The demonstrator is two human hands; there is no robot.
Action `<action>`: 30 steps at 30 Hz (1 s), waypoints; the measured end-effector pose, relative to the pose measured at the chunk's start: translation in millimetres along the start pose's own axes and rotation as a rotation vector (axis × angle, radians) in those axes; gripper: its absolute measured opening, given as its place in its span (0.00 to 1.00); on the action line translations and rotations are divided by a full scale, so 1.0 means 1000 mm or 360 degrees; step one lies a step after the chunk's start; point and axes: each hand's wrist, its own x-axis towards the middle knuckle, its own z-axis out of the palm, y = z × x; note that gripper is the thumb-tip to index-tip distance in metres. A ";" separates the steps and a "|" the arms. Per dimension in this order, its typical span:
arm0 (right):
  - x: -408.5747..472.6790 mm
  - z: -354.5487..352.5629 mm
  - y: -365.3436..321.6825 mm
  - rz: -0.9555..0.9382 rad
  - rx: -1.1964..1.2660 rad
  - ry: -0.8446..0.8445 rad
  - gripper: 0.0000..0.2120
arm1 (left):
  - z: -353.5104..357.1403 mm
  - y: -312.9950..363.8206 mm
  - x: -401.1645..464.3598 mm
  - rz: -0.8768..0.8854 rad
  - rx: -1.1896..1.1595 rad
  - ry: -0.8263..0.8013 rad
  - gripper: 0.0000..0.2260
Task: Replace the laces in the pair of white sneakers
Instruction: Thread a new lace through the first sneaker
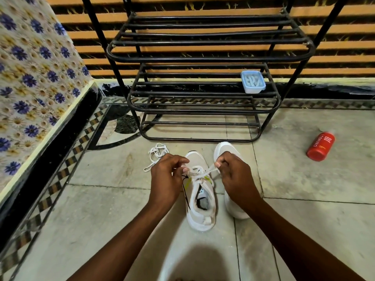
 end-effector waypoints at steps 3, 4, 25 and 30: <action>0.003 -0.006 0.007 0.0123 0.0018 0.0007 0.08 | -0.008 -0.008 0.004 -0.0168 0.0034 -0.0037 0.17; 0.005 -0.007 0.009 0.0144 0.0008 0.0007 0.08 | -0.009 -0.008 0.005 -0.0179 0.0058 -0.0028 0.16; 0.013 -0.018 -0.006 -0.0168 -0.0057 -0.0316 0.06 | -0.008 0.016 0.013 -0.0246 -0.0058 -0.0045 0.09; 0.011 -0.019 -0.005 -0.0152 -0.0061 -0.0306 0.07 | -0.011 0.021 0.014 -0.0214 0.0025 -0.0022 0.08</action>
